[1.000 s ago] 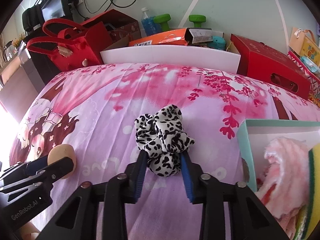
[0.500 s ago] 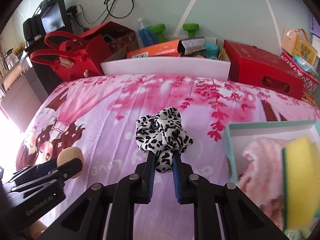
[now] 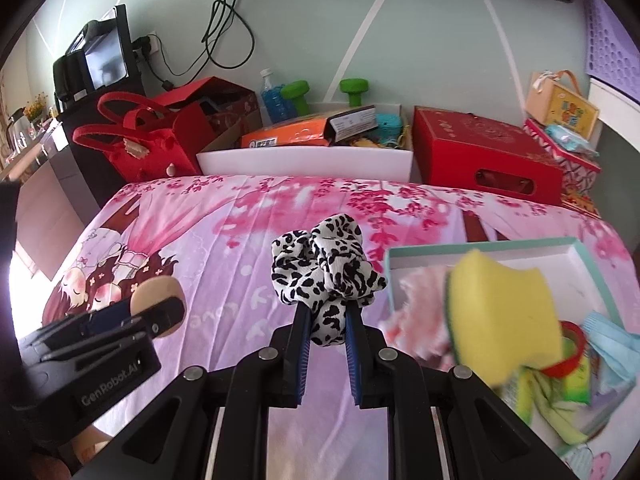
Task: Organize soft objects
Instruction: 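Carry the scrunchie and puff over the white tray with both grippers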
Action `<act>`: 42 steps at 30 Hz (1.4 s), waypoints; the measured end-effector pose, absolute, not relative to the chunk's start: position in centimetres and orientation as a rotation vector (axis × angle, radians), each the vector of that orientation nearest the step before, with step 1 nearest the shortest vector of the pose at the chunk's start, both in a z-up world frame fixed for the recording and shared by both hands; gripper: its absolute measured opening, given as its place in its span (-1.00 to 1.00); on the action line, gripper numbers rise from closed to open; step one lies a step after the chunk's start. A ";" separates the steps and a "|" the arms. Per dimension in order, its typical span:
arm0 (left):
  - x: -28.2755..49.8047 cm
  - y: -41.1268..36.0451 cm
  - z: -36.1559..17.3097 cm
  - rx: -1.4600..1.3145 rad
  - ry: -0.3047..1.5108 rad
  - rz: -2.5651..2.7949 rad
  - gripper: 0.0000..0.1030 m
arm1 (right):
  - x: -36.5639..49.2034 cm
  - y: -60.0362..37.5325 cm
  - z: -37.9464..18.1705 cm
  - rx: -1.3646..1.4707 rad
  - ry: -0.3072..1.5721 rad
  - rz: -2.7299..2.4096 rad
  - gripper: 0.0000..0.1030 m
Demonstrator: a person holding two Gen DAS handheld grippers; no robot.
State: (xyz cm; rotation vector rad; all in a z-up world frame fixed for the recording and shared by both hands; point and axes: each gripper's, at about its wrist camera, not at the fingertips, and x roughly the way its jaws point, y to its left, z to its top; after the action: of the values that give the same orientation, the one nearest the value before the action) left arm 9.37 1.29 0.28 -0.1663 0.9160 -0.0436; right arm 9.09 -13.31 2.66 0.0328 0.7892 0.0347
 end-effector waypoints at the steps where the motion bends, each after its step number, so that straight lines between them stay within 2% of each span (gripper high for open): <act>1: 9.1 1.0 0.6 -0.163 0.911 -0.051 -0.06 | 8.7 -13.5 2.8 0.028 0.788 0.026 -0.66; 26: 4.2 -6.2 5.5 -0.052 0.823 -0.169 -0.05 | 0.2 -22.7 6.6 0.124 0.698 -0.163 -0.66; 42: 3.7 -13.6 3.8 0.079 0.886 -0.306 -0.05 | -1.0 -30.2 4.8 0.235 0.732 -0.317 -0.66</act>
State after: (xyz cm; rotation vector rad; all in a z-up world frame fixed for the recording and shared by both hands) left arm 3.72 -13.58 3.76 0.0795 0.8857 -0.3061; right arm -0.99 -30.20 4.85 0.2353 0.7318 -0.3172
